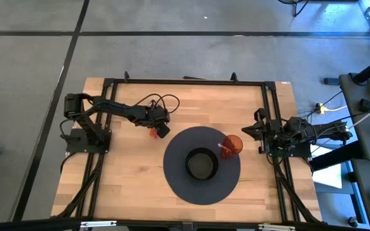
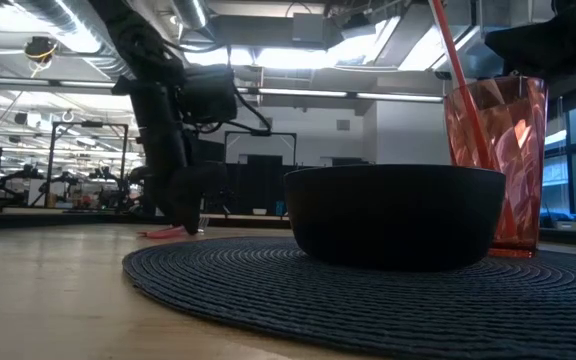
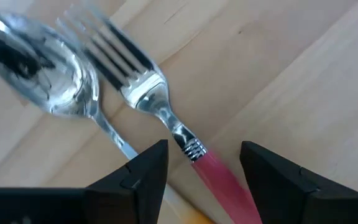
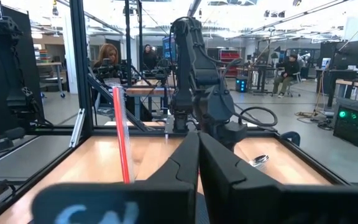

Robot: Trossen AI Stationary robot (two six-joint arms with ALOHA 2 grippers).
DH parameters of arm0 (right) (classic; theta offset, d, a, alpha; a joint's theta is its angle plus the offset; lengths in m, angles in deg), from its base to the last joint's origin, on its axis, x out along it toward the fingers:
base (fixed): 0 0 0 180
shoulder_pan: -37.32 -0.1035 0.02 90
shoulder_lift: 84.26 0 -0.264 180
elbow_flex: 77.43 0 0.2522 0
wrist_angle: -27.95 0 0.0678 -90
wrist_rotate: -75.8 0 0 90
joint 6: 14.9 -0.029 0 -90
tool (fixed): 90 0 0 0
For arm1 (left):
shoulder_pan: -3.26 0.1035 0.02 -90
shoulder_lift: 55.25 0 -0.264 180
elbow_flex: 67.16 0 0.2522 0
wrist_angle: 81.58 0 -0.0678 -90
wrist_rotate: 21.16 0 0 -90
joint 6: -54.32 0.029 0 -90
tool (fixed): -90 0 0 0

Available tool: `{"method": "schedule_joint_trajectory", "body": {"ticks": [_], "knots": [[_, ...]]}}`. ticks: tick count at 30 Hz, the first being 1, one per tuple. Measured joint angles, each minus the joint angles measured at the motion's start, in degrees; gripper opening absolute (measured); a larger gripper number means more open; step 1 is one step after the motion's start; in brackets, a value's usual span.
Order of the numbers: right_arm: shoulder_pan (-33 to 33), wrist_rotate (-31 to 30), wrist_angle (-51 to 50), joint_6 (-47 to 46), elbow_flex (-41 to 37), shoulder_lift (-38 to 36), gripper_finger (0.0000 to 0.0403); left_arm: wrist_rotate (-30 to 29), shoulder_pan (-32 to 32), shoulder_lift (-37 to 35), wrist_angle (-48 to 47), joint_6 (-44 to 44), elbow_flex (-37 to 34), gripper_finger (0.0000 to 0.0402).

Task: Pick & Place Utensil
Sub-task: Put the pink fork into the black bowl on the blue mat

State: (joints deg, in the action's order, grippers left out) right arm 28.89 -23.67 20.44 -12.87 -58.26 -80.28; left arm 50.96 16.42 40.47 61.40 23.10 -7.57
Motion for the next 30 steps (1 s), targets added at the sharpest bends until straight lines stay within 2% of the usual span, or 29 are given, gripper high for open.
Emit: {"method": "schedule_joint_trajectory", "body": {"ticks": [5,11,22,30], "knots": [[0.0,0.0,-0.1,0.1,0.0,0.0,0.0014,1.5,0.1,0.1,0.8,6.8,0.0,0.0187],[0.0,0.0,-0.1,0.1,0.0,0.0,0.0014,2.5,0.1,0.1,0.8,8.6,-0.1,0.0155],[0.0,0.0,-0.2,0.1,0.0,0.0,0.0014,3.5,0.0,0.3,0.6,10.9,-0.2,0.0037],[0.0,0.0,-0.2,0.2,0.0,0.0,0.0014,0.2,-2.3,0.3,1.7,15.5,-0.3,0.0034]]}}
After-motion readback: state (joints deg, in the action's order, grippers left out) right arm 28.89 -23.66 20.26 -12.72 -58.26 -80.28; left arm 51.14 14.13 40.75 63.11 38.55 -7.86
